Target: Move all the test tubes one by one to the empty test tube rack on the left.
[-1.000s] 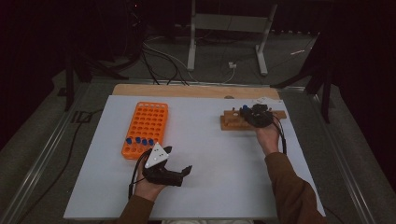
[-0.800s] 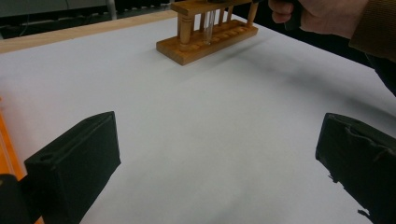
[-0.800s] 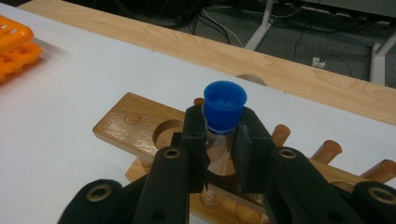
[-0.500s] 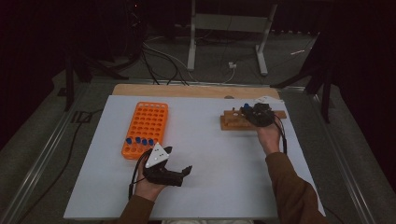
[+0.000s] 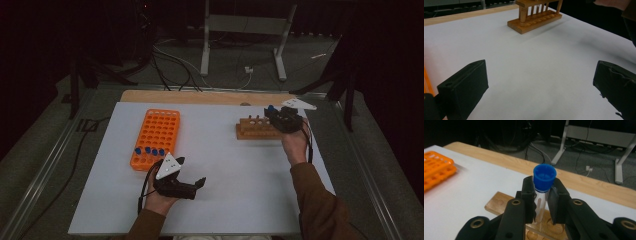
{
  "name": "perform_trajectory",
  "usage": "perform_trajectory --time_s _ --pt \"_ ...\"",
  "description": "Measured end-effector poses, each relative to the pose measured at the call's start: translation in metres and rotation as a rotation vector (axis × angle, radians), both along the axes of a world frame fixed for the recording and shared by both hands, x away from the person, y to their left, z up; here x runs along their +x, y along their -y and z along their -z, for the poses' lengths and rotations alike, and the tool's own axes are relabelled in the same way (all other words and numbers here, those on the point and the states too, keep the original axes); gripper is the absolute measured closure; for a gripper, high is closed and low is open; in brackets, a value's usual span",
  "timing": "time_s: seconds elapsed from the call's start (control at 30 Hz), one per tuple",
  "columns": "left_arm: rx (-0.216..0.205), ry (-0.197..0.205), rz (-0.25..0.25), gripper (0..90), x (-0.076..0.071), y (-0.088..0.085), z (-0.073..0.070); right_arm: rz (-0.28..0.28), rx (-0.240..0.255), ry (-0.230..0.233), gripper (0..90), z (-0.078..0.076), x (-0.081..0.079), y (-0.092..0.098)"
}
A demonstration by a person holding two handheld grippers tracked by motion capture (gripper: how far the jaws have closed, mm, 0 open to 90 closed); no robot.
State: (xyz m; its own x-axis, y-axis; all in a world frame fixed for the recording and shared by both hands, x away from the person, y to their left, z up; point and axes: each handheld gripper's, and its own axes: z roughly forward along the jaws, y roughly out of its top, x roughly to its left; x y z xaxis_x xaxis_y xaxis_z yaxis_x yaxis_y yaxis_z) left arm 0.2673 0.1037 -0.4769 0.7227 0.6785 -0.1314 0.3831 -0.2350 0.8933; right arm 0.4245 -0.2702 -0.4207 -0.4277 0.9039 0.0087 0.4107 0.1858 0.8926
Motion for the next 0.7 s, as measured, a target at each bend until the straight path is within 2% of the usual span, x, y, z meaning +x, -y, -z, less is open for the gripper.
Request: perform_trajectory --time_s 0.33,0.47,0.7 --pt "-0.006 0.013 -0.01 0.8 -0.002 0.005 -0.003 -0.049 0.024 0.042 77.0 -0.02 -0.015 0.004" --pt "0.0 0.014 -0.001 0.8 -0.001 0.011 -0.003 -0.073 0.061 0.031 77.0 -0.022 -0.021 0.006" --pt "0.019 0.026 0.02 1.1 0.001 0.028 -0.005 -0.123 0.052 -0.005 76.9 -0.018 -0.032 -0.001"
